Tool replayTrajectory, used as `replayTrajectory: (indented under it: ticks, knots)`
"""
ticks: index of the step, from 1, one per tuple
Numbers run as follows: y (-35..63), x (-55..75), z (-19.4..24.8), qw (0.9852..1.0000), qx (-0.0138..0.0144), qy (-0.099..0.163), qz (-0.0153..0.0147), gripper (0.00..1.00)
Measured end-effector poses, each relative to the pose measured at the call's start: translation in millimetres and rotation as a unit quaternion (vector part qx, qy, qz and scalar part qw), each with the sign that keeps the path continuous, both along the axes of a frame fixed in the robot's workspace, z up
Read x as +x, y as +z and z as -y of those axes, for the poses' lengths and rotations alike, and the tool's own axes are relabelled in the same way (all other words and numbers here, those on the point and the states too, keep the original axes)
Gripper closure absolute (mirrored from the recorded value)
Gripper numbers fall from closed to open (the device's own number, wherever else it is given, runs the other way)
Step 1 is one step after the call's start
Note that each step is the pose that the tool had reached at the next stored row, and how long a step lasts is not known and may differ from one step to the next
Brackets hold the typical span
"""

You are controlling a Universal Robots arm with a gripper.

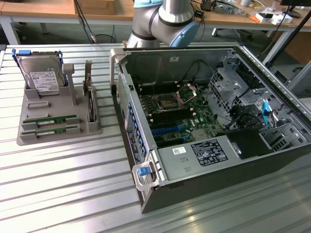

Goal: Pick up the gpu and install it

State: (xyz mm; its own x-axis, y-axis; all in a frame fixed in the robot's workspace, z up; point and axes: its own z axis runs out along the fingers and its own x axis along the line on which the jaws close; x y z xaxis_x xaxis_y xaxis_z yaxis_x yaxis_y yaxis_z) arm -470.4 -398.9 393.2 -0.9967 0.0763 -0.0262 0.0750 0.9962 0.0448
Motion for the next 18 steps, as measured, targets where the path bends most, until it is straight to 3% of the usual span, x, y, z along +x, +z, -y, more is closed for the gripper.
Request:
replayTrajectory:
  ticks: [5,10,16,18]
  knots:
    - [0.0,-5.3,0.1,1.0000,0.0000,0.000,0.0000,0.90]
    - [-0.7,-0.4,0.0,1.0000,0.0000,0.000,0.0000,0.90]
    - [-1.2,24.6,0.1,1.0000,0.0000,0.000,-0.0015,0.90]
    - [-1.7,40.1,0.3,1.0000,0.0000,0.000,-0.0034,0.90]
